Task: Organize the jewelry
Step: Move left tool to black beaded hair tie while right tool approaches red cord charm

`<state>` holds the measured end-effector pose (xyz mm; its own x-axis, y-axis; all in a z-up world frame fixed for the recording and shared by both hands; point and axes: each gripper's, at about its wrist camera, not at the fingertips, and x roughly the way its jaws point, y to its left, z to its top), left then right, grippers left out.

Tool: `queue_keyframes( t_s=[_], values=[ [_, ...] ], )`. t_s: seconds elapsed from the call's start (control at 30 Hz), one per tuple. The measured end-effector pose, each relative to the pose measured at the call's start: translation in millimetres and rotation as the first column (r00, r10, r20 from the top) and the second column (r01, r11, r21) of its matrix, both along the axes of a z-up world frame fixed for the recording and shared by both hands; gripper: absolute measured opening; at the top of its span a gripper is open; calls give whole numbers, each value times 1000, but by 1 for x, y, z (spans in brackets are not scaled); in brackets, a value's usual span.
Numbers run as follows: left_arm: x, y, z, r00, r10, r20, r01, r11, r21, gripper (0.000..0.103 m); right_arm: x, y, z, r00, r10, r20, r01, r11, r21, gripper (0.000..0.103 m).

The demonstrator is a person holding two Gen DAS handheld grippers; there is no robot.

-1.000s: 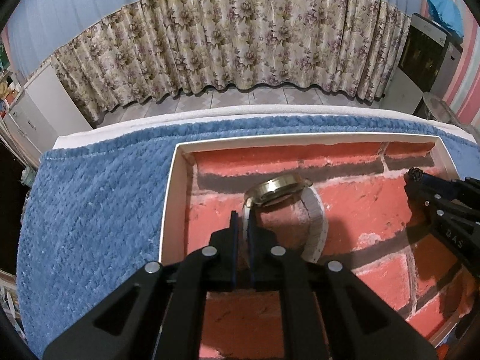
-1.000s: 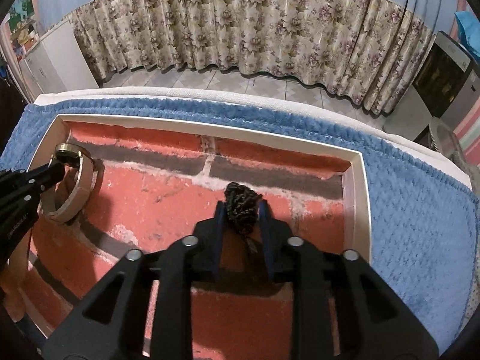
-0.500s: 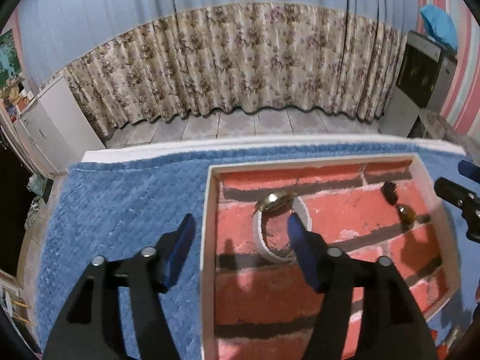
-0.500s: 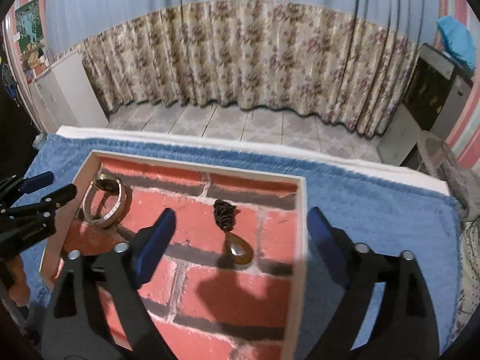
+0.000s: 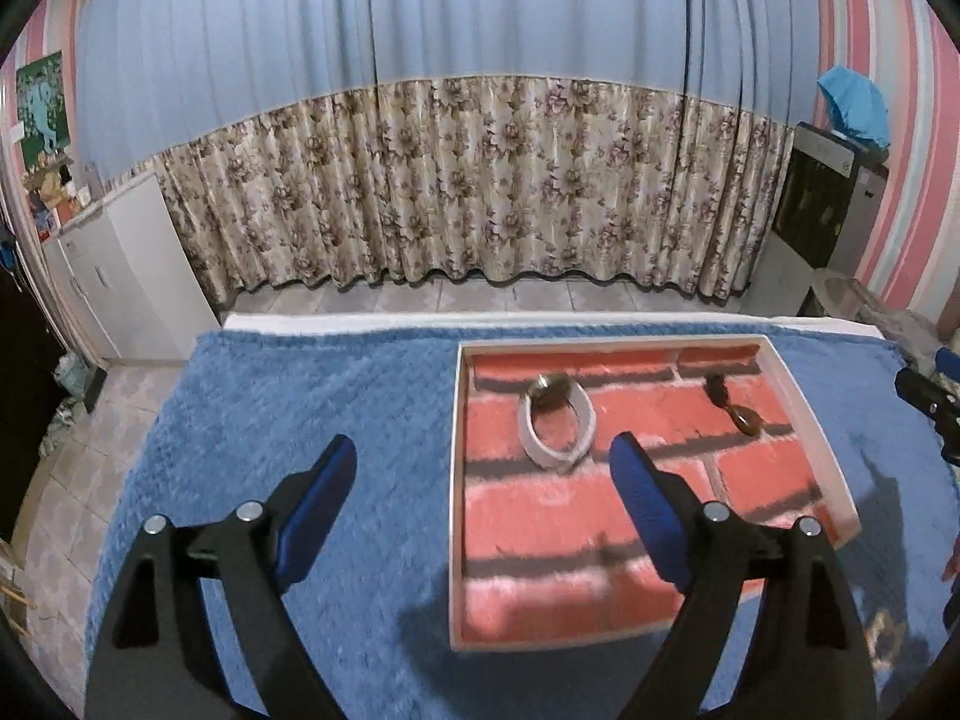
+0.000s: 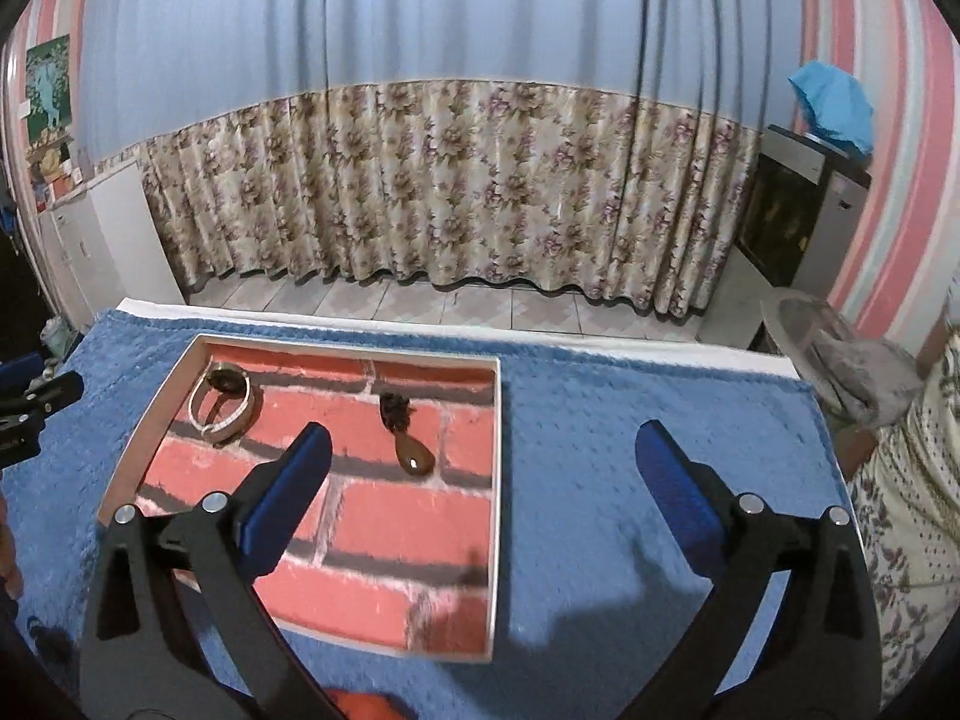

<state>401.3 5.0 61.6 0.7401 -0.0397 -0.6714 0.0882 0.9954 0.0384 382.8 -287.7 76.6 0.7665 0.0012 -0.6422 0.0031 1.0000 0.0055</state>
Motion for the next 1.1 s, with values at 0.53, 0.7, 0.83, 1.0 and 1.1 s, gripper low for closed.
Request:
queue_keyframes(
  t_s=[0.53, 0.7, 0.83, 1.0, 1.1],
  values=[
    [-101, -22, -30, 999, -40, -19, 39, 999, -23, 85, -149, -15, -31, 997, -43, 58, 45, 998, -32, 98],
    [-120, -31, -47, 997, -57, -58, 54, 997, -53, 85, -183, -18, -52, 997, -63, 51, 64, 997, -32, 98],
    [-129, -40, -68, 993, -72, -90, 69, 997, -41, 85, -205, -17, -67, 997, -67, 33, 68, 997, -33, 98],
    [-132, -41, -88, 987, -80, -138, 71, 995, -65, 85, -227, -13, -85, 998, -63, 3, 63, 998, -17, 98],
    [-137, -46, -94, 986, -90, -144, 80, 994, -71, 84, -234, -10, -91, 998, -54, -13, 53, 998, -26, 94]
  ],
)
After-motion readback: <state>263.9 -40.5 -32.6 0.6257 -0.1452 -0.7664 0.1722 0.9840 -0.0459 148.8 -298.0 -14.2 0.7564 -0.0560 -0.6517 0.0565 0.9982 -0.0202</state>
